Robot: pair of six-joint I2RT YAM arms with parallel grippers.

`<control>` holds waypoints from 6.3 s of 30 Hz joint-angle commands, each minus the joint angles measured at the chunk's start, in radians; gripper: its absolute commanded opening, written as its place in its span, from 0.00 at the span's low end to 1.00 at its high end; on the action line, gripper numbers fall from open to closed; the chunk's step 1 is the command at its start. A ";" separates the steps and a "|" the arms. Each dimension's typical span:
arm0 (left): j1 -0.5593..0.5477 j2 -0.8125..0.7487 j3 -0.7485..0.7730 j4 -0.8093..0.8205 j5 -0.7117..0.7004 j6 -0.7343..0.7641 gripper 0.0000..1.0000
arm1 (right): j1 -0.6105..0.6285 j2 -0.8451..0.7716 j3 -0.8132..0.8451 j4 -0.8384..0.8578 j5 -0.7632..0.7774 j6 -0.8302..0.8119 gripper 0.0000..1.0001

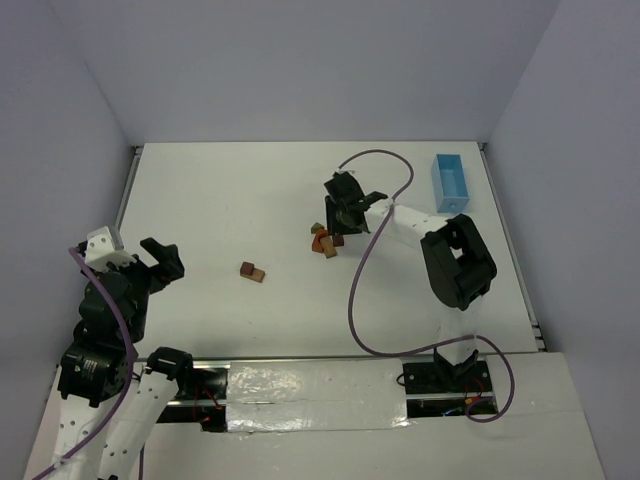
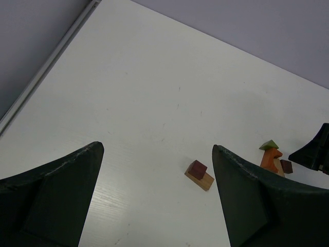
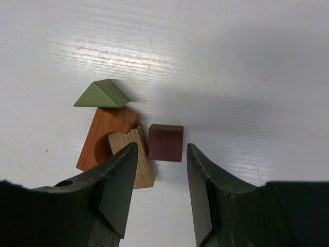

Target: Build the wood block tower

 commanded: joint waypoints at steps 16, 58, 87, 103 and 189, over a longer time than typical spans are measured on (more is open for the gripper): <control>-0.004 0.000 0.006 0.043 0.010 0.014 0.99 | -0.001 0.083 0.049 -0.018 0.026 -0.001 0.50; -0.004 -0.012 0.005 0.043 0.006 0.011 0.99 | 0.461 0.162 0.306 -0.003 -0.137 -0.571 0.33; -0.004 -0.015 0.003 0.047 0.013 0.015 1.00 | 0.458 0.296 0.438 -0.073 -0.217 -0.588 0.40; -0.004 -0.018 0.005 0.047 0.015 0.017 0.99 | 0.461 0.320 0.463 -0.087 -0.217 -0.587 0.45; -0.004 -0.003 0.003 0.049 0.024 0.018 1.00 | 0.134 -0.216 -0.094 0.081 0.043 0.133 1.00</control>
